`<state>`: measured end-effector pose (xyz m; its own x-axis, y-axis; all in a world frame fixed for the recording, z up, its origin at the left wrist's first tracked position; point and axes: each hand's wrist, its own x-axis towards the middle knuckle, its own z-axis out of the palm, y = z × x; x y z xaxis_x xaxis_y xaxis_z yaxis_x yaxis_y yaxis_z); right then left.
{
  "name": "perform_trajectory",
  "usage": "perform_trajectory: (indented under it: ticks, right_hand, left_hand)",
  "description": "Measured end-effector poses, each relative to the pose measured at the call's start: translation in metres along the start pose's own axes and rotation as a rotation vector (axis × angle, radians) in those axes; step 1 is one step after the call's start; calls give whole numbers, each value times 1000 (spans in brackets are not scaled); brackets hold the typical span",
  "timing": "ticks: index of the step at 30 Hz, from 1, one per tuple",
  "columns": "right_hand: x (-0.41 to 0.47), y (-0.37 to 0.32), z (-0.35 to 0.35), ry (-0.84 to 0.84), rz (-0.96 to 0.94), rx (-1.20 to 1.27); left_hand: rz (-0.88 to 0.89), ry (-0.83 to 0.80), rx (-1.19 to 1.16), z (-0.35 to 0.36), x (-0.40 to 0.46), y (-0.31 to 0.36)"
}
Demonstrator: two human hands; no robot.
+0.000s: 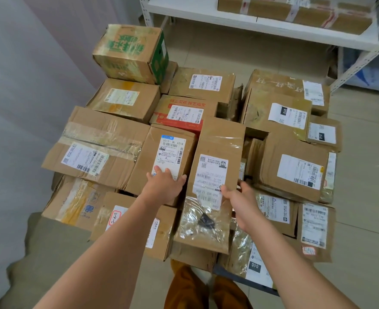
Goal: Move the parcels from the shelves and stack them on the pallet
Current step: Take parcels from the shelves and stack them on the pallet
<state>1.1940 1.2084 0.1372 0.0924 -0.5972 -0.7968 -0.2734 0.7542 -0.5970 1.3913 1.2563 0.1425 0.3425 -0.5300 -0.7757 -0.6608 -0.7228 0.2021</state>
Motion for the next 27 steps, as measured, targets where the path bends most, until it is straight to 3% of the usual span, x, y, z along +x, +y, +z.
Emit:
perform_trajectory:
  ticks: [11, 27]
  right_hand:
    - [3, 7, 13, 63, -48, -27]
    - [8, -5, 2, -41, -8, -207]
  left_hand:
    - [11, -8, 57, -2, -9, 0]
    - [3, 64, 50, 15, 1, -3]
